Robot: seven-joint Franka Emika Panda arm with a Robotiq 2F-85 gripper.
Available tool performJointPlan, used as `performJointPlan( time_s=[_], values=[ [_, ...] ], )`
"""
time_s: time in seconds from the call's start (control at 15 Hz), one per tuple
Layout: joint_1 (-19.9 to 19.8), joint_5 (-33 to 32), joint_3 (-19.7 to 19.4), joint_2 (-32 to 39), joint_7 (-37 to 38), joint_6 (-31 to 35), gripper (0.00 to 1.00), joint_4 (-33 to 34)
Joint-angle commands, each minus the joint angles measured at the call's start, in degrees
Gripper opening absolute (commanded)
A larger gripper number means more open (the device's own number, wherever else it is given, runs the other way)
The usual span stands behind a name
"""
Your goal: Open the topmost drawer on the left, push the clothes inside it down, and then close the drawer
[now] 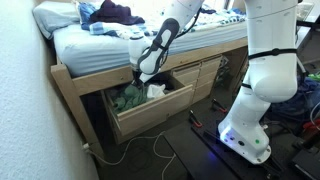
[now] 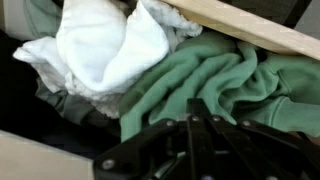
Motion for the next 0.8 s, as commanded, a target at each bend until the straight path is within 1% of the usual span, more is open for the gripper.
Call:
performJointPlan(
  time_s=[0.0,0.13,0.27,0.33,0.47,0.6,0.73],
  values=[
    [1.3,-4.7,0.7,-6.2,0.9,-8.2,0.0,0.3],
    [0.5,-6.6,2.4,-8.4,0.7,-11.6,0.0,0.9],
    [-0.9,-6.9,4.6,-9.4,-0.1,-13.2,0.0,1.4],
    [-1.8,-6.3,5.8,-9.6,-1.0,-13.0,0.0,1.4],
    [-3.0,-6.1,7.4,-9.2,-1.9,-10.7,0.0,1.7],
    [-3.6,-8.0,7.8,-7.9,-1.4,-8.3,0.0,2.1],
    [-3.4,-11.1,6.7,-5.9,1.5,-3.3,0.0,2.7]
  ],
)
